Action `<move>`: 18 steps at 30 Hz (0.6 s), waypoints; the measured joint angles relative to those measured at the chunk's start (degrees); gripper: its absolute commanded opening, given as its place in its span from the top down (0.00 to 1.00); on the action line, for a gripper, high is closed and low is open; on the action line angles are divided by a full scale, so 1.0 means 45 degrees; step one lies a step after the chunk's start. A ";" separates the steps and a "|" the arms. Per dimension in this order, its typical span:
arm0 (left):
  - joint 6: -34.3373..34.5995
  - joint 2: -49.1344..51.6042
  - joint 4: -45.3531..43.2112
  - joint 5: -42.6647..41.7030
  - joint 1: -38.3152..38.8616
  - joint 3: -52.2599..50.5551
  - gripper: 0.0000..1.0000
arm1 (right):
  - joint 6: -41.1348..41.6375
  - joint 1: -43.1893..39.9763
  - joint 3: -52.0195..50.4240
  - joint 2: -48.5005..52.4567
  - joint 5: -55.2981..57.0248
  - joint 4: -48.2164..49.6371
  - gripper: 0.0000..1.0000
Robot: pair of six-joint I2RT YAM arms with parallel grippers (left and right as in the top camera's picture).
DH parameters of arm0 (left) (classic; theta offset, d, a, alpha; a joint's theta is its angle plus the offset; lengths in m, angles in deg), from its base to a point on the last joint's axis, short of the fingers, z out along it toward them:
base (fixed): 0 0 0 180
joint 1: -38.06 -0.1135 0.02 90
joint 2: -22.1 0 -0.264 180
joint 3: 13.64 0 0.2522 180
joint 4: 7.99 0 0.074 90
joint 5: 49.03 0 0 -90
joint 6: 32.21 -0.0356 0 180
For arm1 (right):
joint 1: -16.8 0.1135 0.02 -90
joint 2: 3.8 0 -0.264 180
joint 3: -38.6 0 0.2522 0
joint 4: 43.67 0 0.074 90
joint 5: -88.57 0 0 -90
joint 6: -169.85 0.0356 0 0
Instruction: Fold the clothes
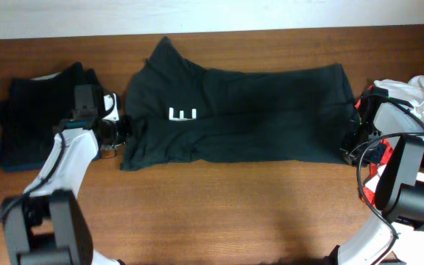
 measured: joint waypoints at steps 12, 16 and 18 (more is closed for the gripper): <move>0.0282 0.1666 0.1166 0.2905 -0.1229 0.0199 0.82 | 0.0039 0.0000 0.0000 0.0000 -0.0005 0.0005 0.82; 0.0515 0.1443 0.1209 0.2803 -0.1345 0.0311 0.38 | 0.0044 0.0000 0.0000 0.0000 -0.0005 0.0005 0.82; 0.0515 0.1326 0.2050 0.2637 -0.1350 0.0568 0.37 | 0.0044 0.0000 0.0000 0.0000 -0.0005 0.0005 0.82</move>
